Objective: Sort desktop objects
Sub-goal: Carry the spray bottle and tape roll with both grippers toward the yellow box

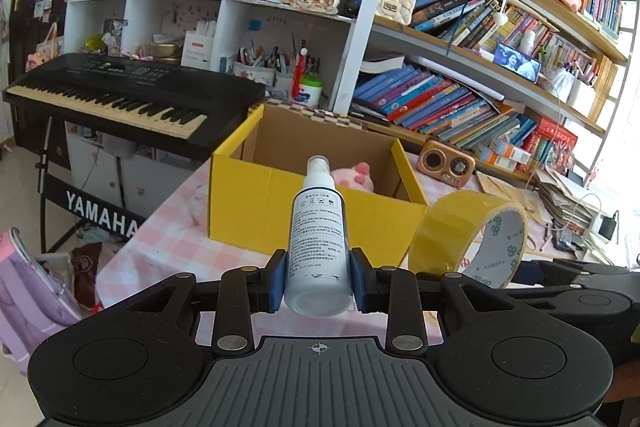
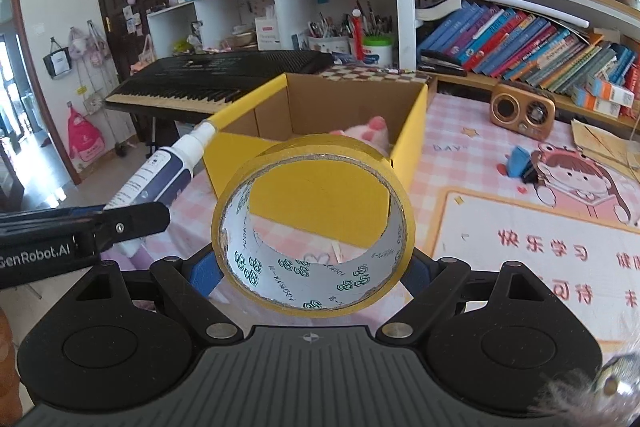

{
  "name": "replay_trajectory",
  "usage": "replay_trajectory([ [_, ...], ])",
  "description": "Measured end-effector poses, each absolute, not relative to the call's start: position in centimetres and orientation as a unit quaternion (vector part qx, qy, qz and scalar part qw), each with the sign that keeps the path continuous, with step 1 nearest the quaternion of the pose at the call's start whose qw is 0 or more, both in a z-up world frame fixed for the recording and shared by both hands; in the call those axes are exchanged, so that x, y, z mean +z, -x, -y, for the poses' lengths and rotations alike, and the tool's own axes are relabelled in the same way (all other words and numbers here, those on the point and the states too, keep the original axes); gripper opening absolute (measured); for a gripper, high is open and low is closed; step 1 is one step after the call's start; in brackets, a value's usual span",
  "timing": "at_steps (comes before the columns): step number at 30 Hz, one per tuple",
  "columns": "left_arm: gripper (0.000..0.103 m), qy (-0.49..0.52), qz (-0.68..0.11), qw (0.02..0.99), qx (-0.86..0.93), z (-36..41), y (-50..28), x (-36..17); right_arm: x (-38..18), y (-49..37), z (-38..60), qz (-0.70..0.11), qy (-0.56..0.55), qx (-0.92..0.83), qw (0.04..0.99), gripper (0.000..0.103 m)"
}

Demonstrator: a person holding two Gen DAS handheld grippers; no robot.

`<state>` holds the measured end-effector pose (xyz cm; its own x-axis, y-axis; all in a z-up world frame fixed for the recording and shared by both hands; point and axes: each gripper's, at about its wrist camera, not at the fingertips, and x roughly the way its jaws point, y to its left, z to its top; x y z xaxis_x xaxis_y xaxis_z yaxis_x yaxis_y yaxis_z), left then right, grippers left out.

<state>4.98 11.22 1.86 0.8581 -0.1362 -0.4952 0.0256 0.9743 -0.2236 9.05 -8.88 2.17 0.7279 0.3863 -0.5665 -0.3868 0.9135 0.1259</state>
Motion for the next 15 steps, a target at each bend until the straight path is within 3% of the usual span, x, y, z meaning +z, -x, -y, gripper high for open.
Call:
replay_trajectory([
  [15, 0.031, 0.106, -0.251, 0.962, -0.023, -11.5, -9.7, 2.7, 3.2, -14.4, 9.1, -0.295, -0.003, 0.228, 0.928, 0.087],
])
